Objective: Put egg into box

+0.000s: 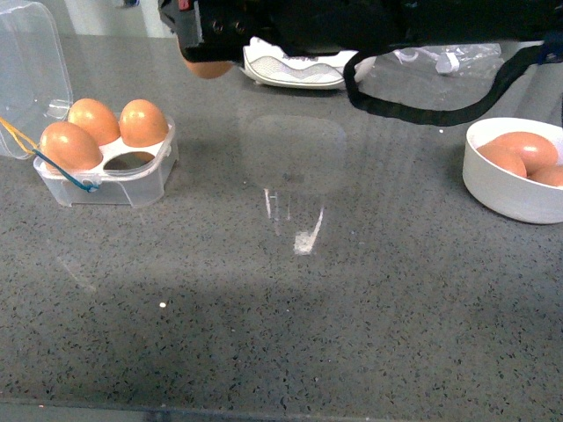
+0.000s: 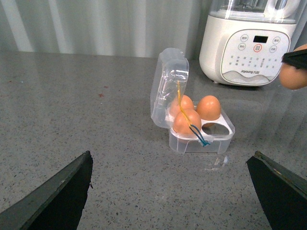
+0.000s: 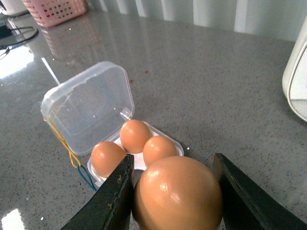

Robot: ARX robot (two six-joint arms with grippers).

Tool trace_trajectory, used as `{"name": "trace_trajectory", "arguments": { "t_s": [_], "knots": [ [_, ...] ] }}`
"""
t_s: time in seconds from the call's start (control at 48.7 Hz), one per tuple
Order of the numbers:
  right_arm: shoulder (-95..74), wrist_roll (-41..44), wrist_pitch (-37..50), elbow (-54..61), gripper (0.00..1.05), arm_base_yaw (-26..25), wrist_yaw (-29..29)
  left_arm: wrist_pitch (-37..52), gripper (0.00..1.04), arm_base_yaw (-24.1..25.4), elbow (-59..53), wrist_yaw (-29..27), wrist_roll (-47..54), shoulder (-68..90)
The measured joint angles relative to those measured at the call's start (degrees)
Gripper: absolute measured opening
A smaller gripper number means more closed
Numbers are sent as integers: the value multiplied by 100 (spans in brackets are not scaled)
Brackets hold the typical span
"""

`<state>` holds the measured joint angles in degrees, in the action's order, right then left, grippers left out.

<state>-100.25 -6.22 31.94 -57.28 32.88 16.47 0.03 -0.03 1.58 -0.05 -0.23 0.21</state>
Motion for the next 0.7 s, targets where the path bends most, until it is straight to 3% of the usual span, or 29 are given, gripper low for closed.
{"name": "trace_trajectory", "arguments": {
  "t_s": [0.698],
  "knots": [
    [-1204, 393, -636, -1296, 42, 227, 984, 0, 98, 0, 0, 0, 0, 0]
  ]
}}
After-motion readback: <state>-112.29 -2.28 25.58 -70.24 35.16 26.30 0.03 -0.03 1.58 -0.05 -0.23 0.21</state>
